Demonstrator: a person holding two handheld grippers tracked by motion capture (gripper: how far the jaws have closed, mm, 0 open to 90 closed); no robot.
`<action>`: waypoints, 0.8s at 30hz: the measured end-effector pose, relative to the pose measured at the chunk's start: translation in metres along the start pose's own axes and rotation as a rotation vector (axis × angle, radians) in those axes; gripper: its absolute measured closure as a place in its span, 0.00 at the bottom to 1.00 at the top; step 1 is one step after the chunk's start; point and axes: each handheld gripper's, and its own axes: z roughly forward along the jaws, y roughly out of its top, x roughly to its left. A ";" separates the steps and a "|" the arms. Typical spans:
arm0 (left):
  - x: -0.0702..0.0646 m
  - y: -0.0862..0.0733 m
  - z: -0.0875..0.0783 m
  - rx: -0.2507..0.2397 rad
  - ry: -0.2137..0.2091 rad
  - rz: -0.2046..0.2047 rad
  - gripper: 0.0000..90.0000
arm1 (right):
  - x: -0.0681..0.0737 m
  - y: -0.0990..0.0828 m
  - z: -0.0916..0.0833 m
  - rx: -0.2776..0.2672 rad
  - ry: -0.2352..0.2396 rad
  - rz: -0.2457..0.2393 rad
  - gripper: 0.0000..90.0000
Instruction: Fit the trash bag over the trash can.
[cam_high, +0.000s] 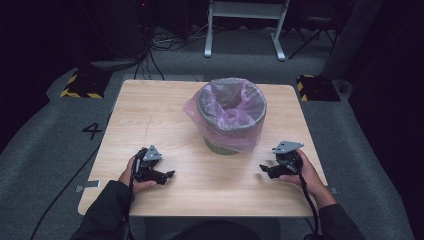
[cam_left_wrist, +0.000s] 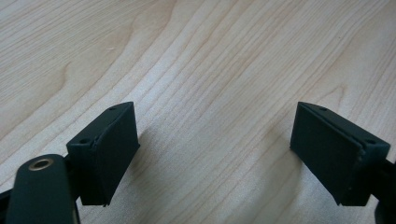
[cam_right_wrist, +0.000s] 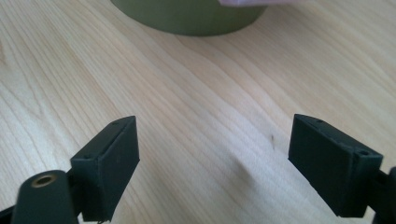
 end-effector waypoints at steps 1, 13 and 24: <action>0.000 0.000 0.000 0.000 0.001 0.000 0.17 | 0.000 -0.002 0.000 0.001 -0.001 0.003 0.18; -0.001 0.000 0.000 0.000 0.000 -0.008 0.17 | -0.003 -0.027 -0.005 -0.034 0.000 0.077 0.18; 0.000 0.000 0.000 0.000 0.000 -0.007 0.17 | -0.012 -0.061 -0.017 -0.063 -0.024 0.212 0.19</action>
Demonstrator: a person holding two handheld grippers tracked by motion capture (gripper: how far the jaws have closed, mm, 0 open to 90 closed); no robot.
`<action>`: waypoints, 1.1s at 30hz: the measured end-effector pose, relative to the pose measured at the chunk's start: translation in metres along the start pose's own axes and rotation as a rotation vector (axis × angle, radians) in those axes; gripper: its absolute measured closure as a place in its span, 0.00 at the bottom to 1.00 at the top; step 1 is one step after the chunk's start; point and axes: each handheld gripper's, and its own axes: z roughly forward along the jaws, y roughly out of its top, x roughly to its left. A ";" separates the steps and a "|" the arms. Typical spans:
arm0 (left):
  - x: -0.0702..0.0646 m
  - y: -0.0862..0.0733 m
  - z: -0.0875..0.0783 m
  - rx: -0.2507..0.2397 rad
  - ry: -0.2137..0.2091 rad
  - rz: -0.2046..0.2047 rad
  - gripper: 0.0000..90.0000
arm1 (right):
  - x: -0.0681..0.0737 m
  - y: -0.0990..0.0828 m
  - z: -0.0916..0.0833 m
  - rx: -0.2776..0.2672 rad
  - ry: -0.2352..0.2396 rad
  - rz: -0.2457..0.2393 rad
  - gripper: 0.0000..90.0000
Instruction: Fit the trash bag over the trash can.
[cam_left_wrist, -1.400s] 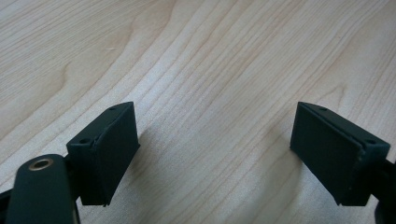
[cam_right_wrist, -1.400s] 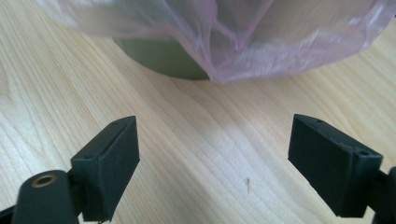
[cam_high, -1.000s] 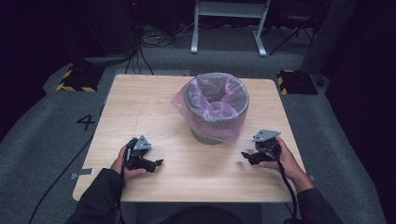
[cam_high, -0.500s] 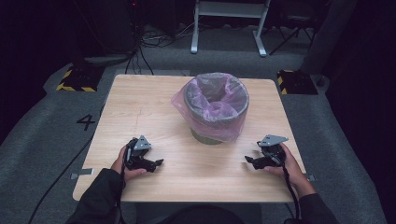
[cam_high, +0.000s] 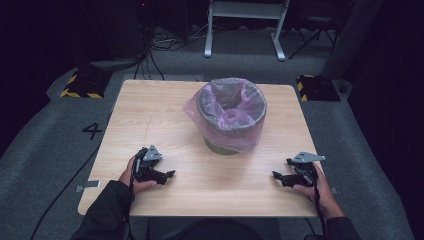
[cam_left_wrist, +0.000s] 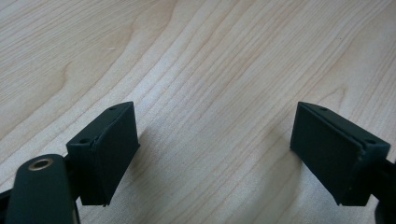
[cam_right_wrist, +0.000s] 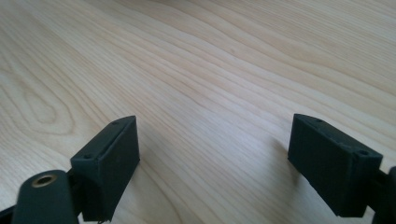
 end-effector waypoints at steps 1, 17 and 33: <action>0.000 0.000 0.000 0.000 0.000 0.000 0.17 | -0.001 -0.002 -0.002 -0.001 -0.011 0.011 0.19; 0.000 0.001 0.001 0.000 0.006 -0.003 0.17 | -0.028 -0.023 -0.025 -0.002 -0.131 0.128 0.19; 0.001 0.001 0.001 -0.001 0.002 0.000 0.17 | -0.027 -0.020 -0.022 0.003 -0.140 0.129 0.17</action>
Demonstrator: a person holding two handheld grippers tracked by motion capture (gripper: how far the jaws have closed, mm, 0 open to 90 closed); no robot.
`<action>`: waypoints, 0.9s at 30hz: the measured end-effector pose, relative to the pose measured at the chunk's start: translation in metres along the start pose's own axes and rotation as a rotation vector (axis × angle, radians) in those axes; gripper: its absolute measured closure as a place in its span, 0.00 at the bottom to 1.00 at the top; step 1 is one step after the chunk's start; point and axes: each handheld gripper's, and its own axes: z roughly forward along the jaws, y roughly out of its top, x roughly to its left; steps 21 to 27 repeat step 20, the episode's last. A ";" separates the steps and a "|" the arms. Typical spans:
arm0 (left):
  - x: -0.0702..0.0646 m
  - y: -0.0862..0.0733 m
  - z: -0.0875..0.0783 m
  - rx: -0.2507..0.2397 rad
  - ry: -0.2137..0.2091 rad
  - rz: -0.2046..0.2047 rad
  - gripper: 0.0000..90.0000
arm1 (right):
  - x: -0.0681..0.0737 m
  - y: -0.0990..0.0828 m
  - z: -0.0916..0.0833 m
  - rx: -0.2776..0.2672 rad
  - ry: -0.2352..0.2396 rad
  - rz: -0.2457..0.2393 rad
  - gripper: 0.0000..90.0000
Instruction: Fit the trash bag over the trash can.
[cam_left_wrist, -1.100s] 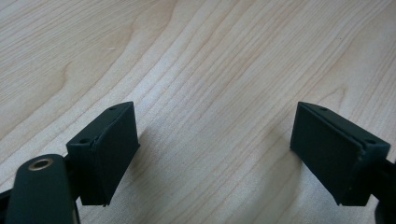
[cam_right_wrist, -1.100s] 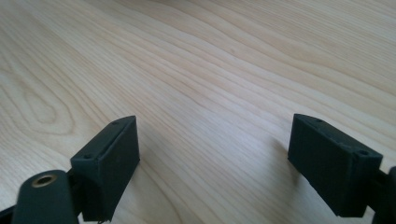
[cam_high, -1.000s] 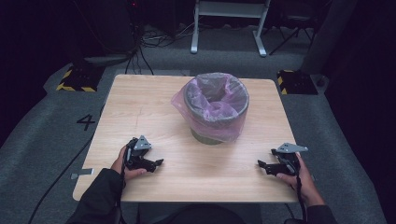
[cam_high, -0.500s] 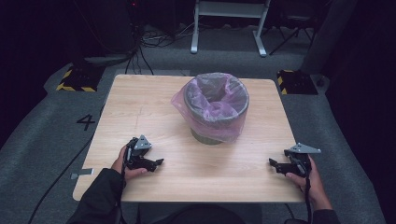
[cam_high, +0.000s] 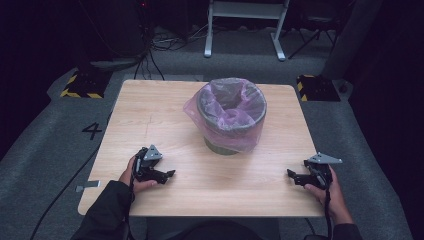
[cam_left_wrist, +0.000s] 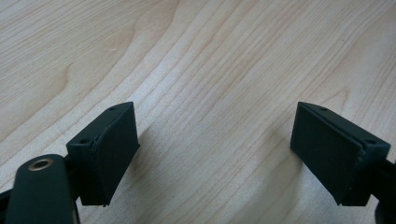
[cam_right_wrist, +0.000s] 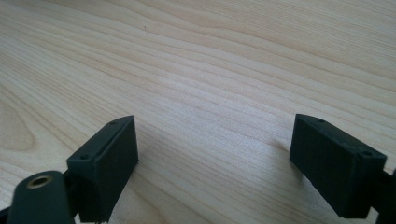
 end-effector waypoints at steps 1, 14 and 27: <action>0.000 0.000 0.000 0.000 0.000 0.001 0.17 | 0.000 0.000 0.000 -0.001 0.000 -0.002 0.17; 0.000 0.000 0.000 0.000 -0.004 -0.001 0.17 | 0.001 0.001 0.001 0.000 -0.001 0.001 0.17; 0.001 0.000 0.001 -0.001 -0.001 0.002 0.17 | 0.000 0.001 0.001 0.000 0.001 0.000 0.17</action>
